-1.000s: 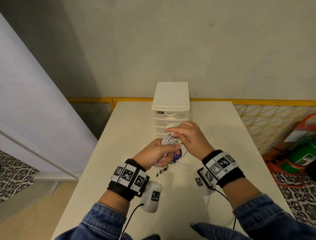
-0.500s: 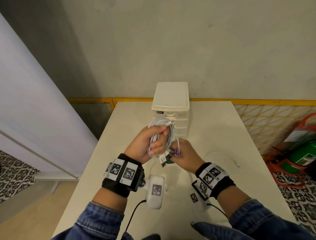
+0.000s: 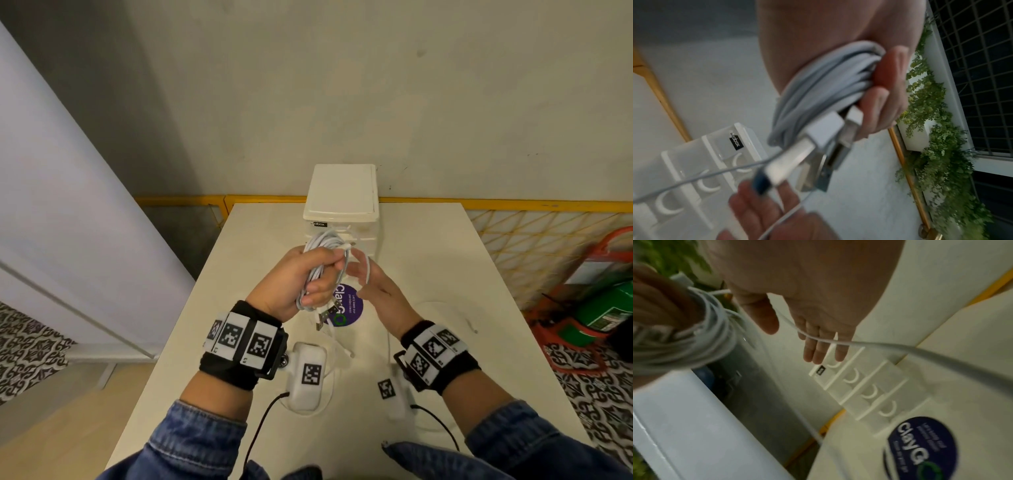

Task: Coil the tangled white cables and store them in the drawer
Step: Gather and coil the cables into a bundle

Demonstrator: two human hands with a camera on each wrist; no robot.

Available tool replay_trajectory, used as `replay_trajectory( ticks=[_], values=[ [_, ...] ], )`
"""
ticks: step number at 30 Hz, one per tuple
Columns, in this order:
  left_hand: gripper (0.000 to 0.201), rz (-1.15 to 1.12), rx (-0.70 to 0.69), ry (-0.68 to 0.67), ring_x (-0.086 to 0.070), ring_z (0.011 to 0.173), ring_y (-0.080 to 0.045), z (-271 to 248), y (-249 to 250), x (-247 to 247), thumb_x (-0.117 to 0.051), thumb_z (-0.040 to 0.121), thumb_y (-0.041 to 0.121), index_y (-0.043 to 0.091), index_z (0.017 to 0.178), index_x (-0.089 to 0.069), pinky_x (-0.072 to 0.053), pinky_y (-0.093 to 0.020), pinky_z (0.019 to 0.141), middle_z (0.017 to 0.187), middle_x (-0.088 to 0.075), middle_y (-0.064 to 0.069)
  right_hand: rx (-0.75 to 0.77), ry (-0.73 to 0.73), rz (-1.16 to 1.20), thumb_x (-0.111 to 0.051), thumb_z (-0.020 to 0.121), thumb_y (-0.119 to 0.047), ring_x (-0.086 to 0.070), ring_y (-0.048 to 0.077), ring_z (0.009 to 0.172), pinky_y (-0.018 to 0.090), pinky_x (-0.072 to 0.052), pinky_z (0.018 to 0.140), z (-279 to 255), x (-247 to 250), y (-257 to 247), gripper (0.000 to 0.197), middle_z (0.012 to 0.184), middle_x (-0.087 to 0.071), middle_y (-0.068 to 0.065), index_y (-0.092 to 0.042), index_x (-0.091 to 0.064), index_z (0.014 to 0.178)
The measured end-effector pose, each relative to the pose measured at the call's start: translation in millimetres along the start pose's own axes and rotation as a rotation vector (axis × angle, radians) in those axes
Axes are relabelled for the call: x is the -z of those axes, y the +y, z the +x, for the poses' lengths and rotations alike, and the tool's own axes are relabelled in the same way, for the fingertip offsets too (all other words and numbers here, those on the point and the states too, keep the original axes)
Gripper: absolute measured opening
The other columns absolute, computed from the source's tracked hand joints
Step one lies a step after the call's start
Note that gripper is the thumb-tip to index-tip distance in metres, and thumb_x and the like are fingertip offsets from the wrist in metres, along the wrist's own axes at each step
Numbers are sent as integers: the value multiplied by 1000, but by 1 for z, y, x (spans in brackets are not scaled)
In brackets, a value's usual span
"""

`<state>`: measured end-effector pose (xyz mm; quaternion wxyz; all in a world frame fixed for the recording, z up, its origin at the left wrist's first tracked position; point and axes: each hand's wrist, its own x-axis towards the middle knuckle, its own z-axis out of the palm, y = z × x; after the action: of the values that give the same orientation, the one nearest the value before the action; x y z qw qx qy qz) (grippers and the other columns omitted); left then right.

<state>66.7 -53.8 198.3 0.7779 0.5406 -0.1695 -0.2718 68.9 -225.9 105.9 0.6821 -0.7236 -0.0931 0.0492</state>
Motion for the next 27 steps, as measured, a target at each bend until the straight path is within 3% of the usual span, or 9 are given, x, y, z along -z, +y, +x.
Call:
replay_trajectory(
  ticks=[3,6,7,9,12,17,23,25,27],
  values=[
    [22,-10,-4,-30,-27,24,-8,3,0,-6,-46,89,19,6,72,-52,-18,-16,34,35,-33,4,108,-85,-30,-53,82,-9,-49,16,126,32,-41,105,2,-18,-9,56,133,-54,5,-20,-40,136],
    [23,-78,-23,-46,-29,23,-7,2,5,-5,-44,90,19,7,71,-52,-22,-14,33,34,-34,5,42,-63,-89,-61,83,-11,-63,29,91,42,-52,87,-1,-32,-3,23,100,-67,14,-19,-60,104],
    [24,-107,-38,-54,-29,23,-7,3,6,-4,-42,90,19,7,72,-52,-22,-14,33,34,-34,5,18,-71,-73,-57,85,-12,-59,30,76,41,-51,78,-3,-36,-1,7,83,-64,16,-16,-61,88],
    [24,-168,-117,-71,-32,24,-8,4,11,0,-40,93,20,7,75,-50,-25,-15,32,37,-37,5,3,-69,-114,-48,90,-19,-51,16,61,30,-47,67,-7,-39,2,16,63,-52,6,-19,-57,77],
    [29,-274,-305,26,-36,30,-7,7,19,9,-43,94,34,9,81,-48,-32,-17,35,42,-40,5,27,-48,-214,-42,97,-20,-43,0,53,13,-41,57,-12,-39,11,15,67,-45,-5,-25,-56,94],
    [40,-378,-510,456,-38,38,-7,14,26,16,-36,94,49,15,78,-50,-37,-19,43,47,-38,6,84,-64,-431,-42,97,-24,-54,-2,68,9,-39,64,-12,-29,21,16,79,-58,-12,-27,-57,93],
    [25,117,-622,886,-50,47,-11,21,16,29,-49,96,28,15,74,-50,-40,-25,44,52,-52,8,303,-169,-880,-35,94,-35,-59,24,82,28,-41,77,-18,-27,32,31,93,-72,-4,-29,-58,115],
    [12,350,-568,899,-52,50,-13,22,8,38,-60,89,20,10,89,-53,-46,-28,50,60,-55,1,426,-129,-859,-34,93,-35,-57,22,80,28,-38,83,-16,-28,18,34,88,-72,-3,-26,-61,111],
    [22,691,-442,792,-52,48,-13,22,-7,46,-67,84,23,8,95,-55,-47,-25,53,62,-55,-2,526,-70,-831,-35,91,-30,-53,18,73,26,-34,81,-12,-24,1,34,80,-71,-1,-19,-64,105]
  ],
)
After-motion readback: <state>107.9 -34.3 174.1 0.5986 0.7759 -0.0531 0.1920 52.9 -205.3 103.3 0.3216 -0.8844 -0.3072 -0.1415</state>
